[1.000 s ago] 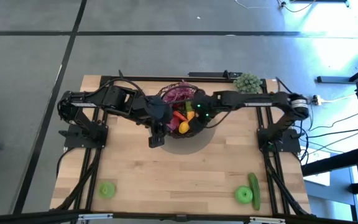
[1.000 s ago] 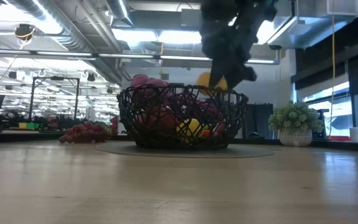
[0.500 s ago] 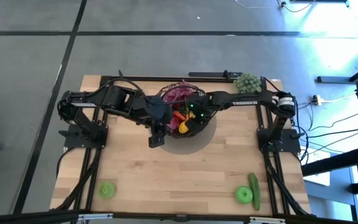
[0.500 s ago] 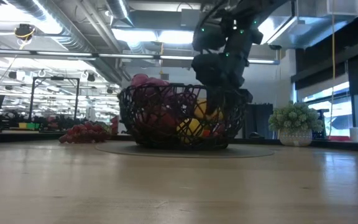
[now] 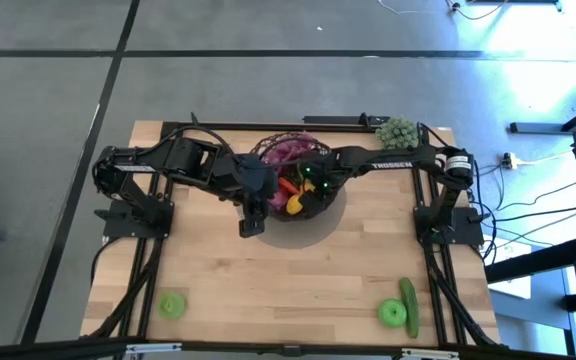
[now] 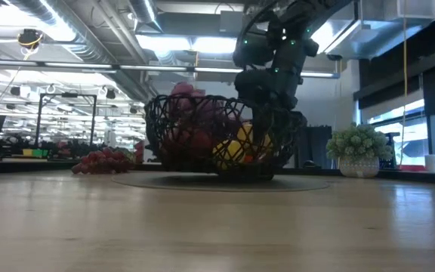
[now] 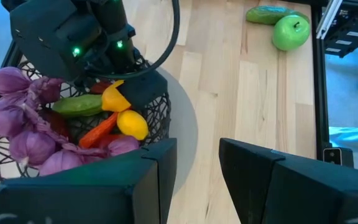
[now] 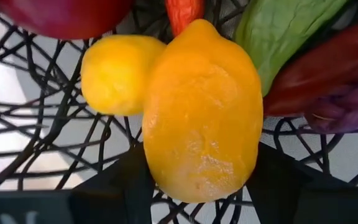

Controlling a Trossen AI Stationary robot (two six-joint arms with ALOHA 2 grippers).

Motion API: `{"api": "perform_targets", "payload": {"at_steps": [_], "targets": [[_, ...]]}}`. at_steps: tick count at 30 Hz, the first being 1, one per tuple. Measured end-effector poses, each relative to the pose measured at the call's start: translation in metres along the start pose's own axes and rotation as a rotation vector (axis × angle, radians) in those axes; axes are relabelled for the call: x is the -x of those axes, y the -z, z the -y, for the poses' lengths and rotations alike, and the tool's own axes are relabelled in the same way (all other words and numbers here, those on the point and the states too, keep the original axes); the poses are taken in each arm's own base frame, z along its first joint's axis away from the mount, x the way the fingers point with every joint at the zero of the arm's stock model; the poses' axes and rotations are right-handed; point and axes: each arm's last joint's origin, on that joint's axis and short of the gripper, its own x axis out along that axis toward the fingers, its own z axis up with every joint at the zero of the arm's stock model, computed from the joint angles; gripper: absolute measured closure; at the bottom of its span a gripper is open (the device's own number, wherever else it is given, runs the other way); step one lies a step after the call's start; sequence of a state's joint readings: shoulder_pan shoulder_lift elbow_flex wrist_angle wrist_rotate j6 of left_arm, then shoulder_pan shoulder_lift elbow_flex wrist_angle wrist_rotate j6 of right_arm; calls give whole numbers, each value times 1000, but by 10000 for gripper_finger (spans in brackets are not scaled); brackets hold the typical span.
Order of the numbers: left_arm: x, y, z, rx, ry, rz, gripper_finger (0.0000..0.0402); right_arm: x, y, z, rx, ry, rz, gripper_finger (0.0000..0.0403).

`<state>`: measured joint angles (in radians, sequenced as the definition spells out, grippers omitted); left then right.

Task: Build produce basket
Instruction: Put the lemon into the wire basket

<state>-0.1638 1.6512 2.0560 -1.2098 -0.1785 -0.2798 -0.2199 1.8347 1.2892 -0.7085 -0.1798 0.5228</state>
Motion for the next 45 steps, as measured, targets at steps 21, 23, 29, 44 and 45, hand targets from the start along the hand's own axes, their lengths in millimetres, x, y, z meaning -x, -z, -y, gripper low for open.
{"api": "perform_targets", "payload": {"at_steps": [21, 23, 29, 44, 45], "targets": [[0, 0, 0, 0, 0, 0, 292, 0, 1, -1, -46, -23, -13, 189], [0, 0, 0, 0, 0, 0, 292, 0, 1, -1, -47, -22, -13, 189], [0, 0, 0, 0, 0, 0, 292, 2, -2, -3, -39, -18, 4, 188], [0, 0, 0, 0, 0, 0, 292, 14, -3, -13, 40, 11, -9, 116], [0, 0, 0, 0, 0, 0, 292, 14, -2, -12, 25, 11, -23, 116]]}}
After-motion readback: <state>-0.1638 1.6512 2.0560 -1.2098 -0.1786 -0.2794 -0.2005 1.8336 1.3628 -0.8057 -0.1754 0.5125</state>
